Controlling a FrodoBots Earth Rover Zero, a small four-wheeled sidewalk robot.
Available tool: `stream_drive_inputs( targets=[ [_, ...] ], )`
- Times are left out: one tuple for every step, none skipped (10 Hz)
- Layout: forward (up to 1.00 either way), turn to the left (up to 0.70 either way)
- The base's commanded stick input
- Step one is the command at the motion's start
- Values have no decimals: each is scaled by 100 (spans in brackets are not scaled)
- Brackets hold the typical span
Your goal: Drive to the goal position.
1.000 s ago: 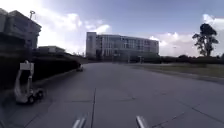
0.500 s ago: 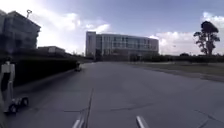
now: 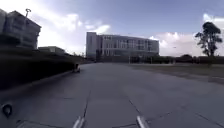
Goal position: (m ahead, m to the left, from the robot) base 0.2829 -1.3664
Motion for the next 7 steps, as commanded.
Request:
stream_drive_inputs(
  targets=[
    [70,27],
    [70,8],
    [70,0],
    [70,0],
    [70,0],
    [70,0],
    [70,0]
  ],
)
